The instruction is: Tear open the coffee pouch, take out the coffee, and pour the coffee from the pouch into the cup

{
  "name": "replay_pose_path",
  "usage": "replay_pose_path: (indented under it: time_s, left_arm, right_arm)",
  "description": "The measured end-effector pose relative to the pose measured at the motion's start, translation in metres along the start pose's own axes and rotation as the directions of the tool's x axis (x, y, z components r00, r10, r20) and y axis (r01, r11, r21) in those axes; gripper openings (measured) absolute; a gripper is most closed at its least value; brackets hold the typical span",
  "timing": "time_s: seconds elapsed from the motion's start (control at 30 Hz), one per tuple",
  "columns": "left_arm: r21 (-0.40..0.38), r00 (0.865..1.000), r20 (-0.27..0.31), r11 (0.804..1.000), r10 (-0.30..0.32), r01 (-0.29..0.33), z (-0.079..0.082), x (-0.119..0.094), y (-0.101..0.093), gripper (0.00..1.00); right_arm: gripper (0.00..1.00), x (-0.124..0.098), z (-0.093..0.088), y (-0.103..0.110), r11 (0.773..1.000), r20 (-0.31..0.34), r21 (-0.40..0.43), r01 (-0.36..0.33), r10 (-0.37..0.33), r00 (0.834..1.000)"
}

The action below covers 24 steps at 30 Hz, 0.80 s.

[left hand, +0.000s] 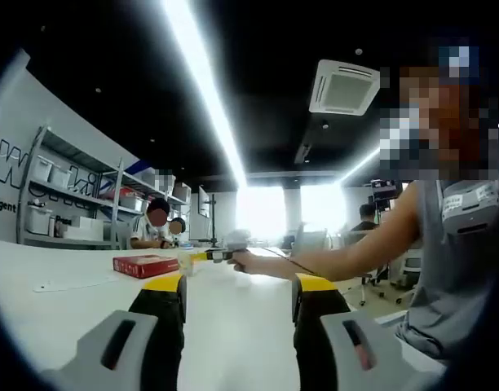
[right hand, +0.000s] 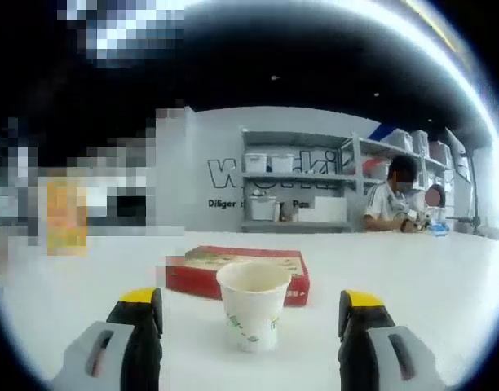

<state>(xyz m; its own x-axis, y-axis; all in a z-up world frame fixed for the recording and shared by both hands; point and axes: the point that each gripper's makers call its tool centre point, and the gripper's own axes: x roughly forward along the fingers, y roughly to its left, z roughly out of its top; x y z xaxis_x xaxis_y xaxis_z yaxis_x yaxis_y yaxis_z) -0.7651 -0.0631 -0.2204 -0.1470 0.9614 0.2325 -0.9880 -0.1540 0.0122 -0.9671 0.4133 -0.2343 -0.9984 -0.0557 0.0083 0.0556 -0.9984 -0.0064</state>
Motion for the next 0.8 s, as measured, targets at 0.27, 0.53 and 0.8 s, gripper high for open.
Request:
replay_pose_path:
  time_s: [0.27, 0.53, 0.8]
  left_arm:
    - [0.005, 1.000, 0.000, 1.000, 0.003, -0.003, 0.000, 0.000, -0.001, 0.54]
    - [0.009, 1.000, -0.002, 1.000, 0.005, -0.005, 0.000, 0.000, -0.002, 0.54]
    - [0.017, 1.000, -0.005, 1.000, 0.009, -0.008, -0.001, 0.001, -0.003, 0.54]
  right_arm:
    - [0.86, -0.087, 0.072, 0.043, 0.995, 0.215, -0.083, -0.052, 0.069, 0.974]
    - [0.86, -0.170, 0.077, 0.075, 0.990, 0.275, -0.126, -0.067, 0.100, 0.956]
    - [0.85, -0.233, 0.077, 0.133, 0.985, 0.303, -0.149, -0.091, 0.133, 0.944]
